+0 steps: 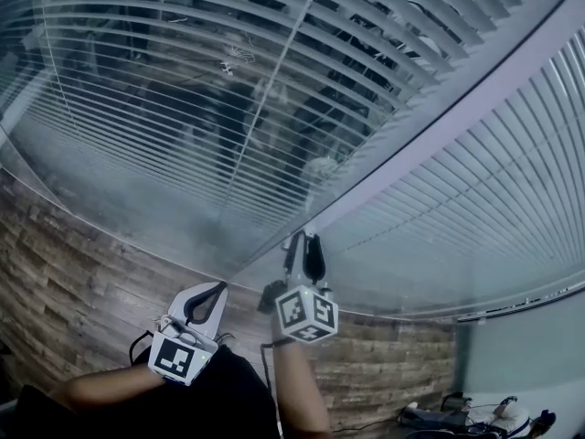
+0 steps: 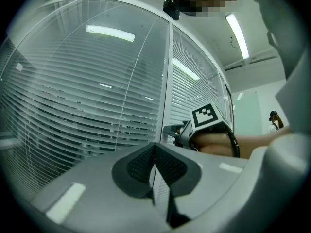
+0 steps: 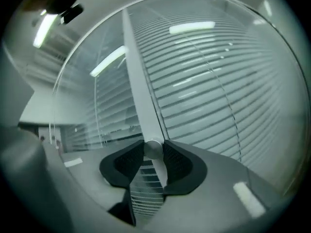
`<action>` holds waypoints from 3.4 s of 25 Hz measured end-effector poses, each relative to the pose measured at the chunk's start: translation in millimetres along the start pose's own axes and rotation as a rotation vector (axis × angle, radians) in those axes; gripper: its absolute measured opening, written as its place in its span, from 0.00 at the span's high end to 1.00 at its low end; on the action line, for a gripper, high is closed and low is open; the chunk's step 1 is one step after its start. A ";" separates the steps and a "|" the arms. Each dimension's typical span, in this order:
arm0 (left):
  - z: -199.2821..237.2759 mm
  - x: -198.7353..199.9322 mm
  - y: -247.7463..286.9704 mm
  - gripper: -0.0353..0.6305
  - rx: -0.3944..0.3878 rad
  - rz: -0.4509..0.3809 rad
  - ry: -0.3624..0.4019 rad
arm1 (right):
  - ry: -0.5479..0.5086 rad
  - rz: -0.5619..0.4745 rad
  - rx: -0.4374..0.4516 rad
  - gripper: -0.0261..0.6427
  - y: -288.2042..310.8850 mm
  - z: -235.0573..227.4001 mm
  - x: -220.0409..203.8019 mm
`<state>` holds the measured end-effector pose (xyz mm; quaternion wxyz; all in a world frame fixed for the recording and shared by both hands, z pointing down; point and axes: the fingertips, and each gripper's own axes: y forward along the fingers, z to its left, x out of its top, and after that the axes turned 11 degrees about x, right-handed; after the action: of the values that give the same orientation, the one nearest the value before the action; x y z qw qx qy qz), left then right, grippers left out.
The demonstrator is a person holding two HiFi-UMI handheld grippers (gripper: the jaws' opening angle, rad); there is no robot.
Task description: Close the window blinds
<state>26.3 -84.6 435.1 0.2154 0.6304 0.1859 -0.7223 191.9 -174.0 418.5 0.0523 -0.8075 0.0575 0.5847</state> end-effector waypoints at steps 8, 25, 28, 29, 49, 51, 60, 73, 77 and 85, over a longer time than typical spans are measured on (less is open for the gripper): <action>0.1 2.3 0.5 0.94 0.001 0.006 0.002 | -0.549 0.152 -0.070 0.72 -4.0 9.4 3.3; -1.6 -0.2 -0.5 0.94 -0.014 0.006 -0.012 | -0.409 0.123 -0.068 0.72 -3.2 7.4 7.6; 3.2 -1.0 -0.5 0.94 -0.004 0.013 -0.015 | -0.668 0.188 -0.076 0.75 0.3 16.3 4.7; 4.2 -1.1 -0.7 0.94 -0.002 0.012 -0.009 | -0.708 0.195 -0.074 0.75 2.6 17.4 3.8; 5.7 -1.4 0.8 0.94 0.004 0.009 -0.005 | -0.695 0.152 -0.028 0.74 1.0 18.4 8.8; 5.5 -1.9 1.1 0.94 0.005 0.008 -0.001 | -0.688 0.179 -0.026 0.72 5.8 13.9 3.0; 0.8 1.6 1.2 0.94 -0.024 -0.001 0.042 | -0.168 0.049 0.004 0.76 3.9 2.3 7.7; 2.4 -7.9 9.1 0.94 -0.009 0.028 0.008 | -0.764 0.144 -0.055 0.77 5.7 18.2 9.6; 3.4 -3.1 9.0 0.94 -0.007 0.028 0.010 | -0.815 0.189 -0.064 0.78 9.4 22.1 11.2; 5.3 -2.8 8.8 0.94 0.002 0.033 0.006 | -0.607 0.176 -0.055 0.77 9.8 12.6 11.1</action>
<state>27.1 -94.6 438.6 0.2262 0.6358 0.1752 -0.7168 182.0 -182.1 403.8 -0.0056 -0.5892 0.0928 0.8026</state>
